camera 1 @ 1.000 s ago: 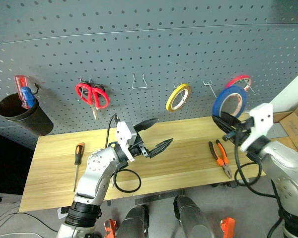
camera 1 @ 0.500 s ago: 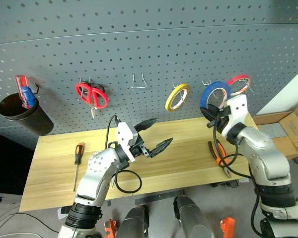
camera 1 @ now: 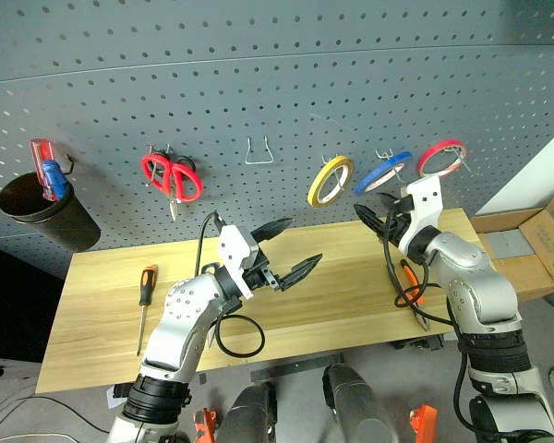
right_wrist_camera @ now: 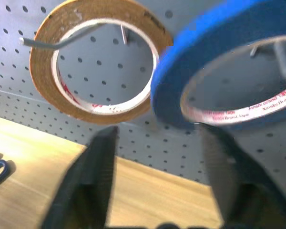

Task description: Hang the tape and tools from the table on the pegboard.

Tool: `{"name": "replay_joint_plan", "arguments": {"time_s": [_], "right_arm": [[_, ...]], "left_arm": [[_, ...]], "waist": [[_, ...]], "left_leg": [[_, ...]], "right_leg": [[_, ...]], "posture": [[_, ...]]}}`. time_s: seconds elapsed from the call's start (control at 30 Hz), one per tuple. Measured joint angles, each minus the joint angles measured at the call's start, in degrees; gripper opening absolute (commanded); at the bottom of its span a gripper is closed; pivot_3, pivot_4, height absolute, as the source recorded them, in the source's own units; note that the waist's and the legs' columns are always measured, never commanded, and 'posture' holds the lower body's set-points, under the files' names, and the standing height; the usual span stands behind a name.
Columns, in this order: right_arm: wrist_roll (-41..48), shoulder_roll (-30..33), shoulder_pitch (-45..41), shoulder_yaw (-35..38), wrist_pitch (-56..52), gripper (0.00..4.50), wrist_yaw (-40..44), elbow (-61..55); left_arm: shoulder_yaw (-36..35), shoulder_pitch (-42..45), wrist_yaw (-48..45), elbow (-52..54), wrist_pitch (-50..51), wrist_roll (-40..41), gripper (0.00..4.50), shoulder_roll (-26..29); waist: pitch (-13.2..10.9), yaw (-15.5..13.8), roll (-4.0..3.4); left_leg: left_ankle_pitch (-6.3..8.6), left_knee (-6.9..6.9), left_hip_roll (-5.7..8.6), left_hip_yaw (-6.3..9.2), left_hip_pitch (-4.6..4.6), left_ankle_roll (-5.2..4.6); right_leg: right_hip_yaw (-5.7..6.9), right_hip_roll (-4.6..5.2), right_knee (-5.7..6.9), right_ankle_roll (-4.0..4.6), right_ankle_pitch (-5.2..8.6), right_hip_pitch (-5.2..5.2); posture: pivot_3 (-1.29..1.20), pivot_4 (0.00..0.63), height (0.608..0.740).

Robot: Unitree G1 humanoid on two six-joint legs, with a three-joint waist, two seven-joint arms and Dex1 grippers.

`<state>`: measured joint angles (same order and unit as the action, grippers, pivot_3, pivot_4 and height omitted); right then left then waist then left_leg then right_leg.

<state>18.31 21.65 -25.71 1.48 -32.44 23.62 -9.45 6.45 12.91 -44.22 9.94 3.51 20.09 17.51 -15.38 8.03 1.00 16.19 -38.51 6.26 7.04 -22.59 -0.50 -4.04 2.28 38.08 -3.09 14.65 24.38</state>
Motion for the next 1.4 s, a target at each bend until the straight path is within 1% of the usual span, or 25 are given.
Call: {"name": "replay_joint_plan", "arguments": {"time_s": [0.03, 0.13, 0.27, 0.33, 0.4, 0.5, 0.63, 0.8, 0.93, 1.1, 1.17, 1.2, 1.4], "right_arm": [[0.57, 0.52, 0.43, 0.06, -1.63, 4.06, -0.04, -2.09], [3.34, 2.74, 3.77, 1.19, -7.43, 4.06, 0.03, -11.29], [10.4, 3.25, 11.76, 6.88, -15.16, 4.06, -0.45, -21.83], [14.07, 3.51, 16.04, 9.16, -19.19, 4.06, -0.69, -25.07], [14.48, 5.88, 21.18, 8.61, -23.4, 4.06, -1.42, -26.28], [10.42, 6.95, 22.48, 5.98, -29.15, 4.06, -6.67, -21.78], [4.82, 0.56, 14.59, 6.88, -34.78, 4.06, -17.05, -11.97], [0.33, -0.31, 10.63, 5.13, -36.78, 4.06, -20.48, -4.07], [-1.99, 0.45, 10.56, 3.91, -37.12, 4.06, -20.77, 0.35], [-3.72, 3.18, 12.22, 3.25, -36.9, 4.06, -18.67, 0.67], [-3.8, 3.64, 12.39, 2.75, -36.57, 4.41, -17.58, 0.72], [-3.8, 3.71, 12.38, 2.56, -35.87, 4.47, -16.81, 0.98], [-4.3, 4.46, 10.6, 1.81, -33.87, 4.47, -14.5, 3.22]], "left_arm": [[0.01, 0.19, -0.08, -0.01, 0.15, 0.01, 4.5, 0.03], [-0.09, 0.49, -0.3, -0.08, 0.97, 0.14, 4.5, 0.42], [-0.11, -0.3, -2.35, -0.02, 2.05, 0.71, 4.5, 2.57], [-0.19, -1.42, -3.88, -0.01, 3.4, 1.89, 4.5, 4.06], [-0.06, -2.62, -6.04, 0.75, 4.97, 3.11, 4.5, 5.86], [0.12, -3.88, -8.79, 0.94, 6.56, 4.04, 4.5, 8.24], [2.34, -5.66, -11.96, 1.15, 4.62, 1.53, 4.5, 11.34], [2.46, -8.13, -11.65, 1.9, 4.64, 0.88, 4.5, 11.56], [2.4, -8.95, -11.31, 4.3, 5.06, 1.02, 4.5, 11.57], [2.27, -9.97, -10.93, 5.53, 6.14, 1.17, 4.5, 11.92], [2.26, -9.96, -10.6, 5.61, 6.38, 1.17, 4.5, 11.93], [2.26, -9.92, -10.26, 5.74, 6.63, 1.19, 4.5, 11.89], [2.27, -9.91, -10.1, 6.57, 7.47, 1.32, 4.5, 11.86]], "waist": [[0.0, -0.04, 0.0], [0.0, -0.09, 0.0], [0.0, -0.2, 0.0], [0.01, -0.17, -0.01], [0.01, -0.17, 0.0], [0.02, 0.08, -0.03], [0.06, 0.23, -0.1], [0.09, -0.5, -0.13], [0.09, -0.65, -0.14], [0.09, -0.64, -0.15], [0.09, -0.59, -0.15], [0.09, -0.5, -0.15], [0.09, -0.46, -0.15]], "left_leg": [[0.0, 0.0, 0.0, 0.02, -0.02, 0.0], [0.0, -0.01, -0.01, 0.07, -0.07, 0.0], [0.03, -0.18, -0.01, 0.17, -0.19, -0.03], [0.11, -0.22, 0.0, 0.16, -0.19, -0.16], [0.14, -0.25, -0.01, 0.19, -0.13, -0.21], [0.14, -0.25, -0.01, -0.01, 0.01, -0.23], [0.12, -0.26, -0.05, -0.13, 0.16, -0.25], [0.08, -0.26, -0.04, -0.03, -0.1, -0.17], [0.09, -0.26, -0.05, -0.03, -0.19, -0.18], [0.14, -0.27, -0.05, -0.05, -0.11, -0.27], [0.14, -0.27, -0.05, -0.07, -0.08, -0.27], [0.14, -0.27, -0.05, -0.08, -0.06, -0.27], [0.14, -0.27, -0.06, -0.08, -0.07, -0.27]], "right_leg": [[0.01, 0.0, 0.0, 0.0, 0.0, 0.01], [0.02, 0.0, -0.03, 0.0, 0.0, 0.01], [-0.02, 0.0, -0.04, 0.0, 0.0, 0.01], [-0.03, 0.0, -0.02, -0.01, -0.01, 0.0], [-0.03, 0.0, -0.02, -0.01, -0.01, -0.08], [-0.03, 0.0, 0.03, 0.04, -0.15, -0.08], [-0.11, -0.03, 0.01, 0.04, -0.28, -0.2], [-0.05, 0.01, -0.12, 0.04, -0.29, -0.02], [-0.06, 0.01, -0.11, 0.05, -0.29, 0.05], [-0.06, 0.01, -0.08, 0.04, -0.29, -0.02], [-0.05, 0.01, -0.08, 0.04, -0.29, -0.04], [-0.05, 0.0, -0.07, 0.03, -0.29, -0.04], [-0.06, 0.0, -0.08, 0.04, -0.29, -0.03]], "posture": [[-0.23, 0.243, 0.74], [-0.24, 0.25, 0.74], [-0.24, 0.25, 0.74], [-0.24, 0.255, 0.74], [-0.24, 0.257, 0.74], [-0.24, 0.258, 0.74], [-0.22, 0.259, 0.74], [-0.21, 0.257, 0.74], [-0.19, 0.26, 0.74], [-0.19, 0.269, 0.74], [-0.19, 0.271, 0.74], [-0.19, 0.271, 0.74], [-0.19, 0.275, 0.74]]}}
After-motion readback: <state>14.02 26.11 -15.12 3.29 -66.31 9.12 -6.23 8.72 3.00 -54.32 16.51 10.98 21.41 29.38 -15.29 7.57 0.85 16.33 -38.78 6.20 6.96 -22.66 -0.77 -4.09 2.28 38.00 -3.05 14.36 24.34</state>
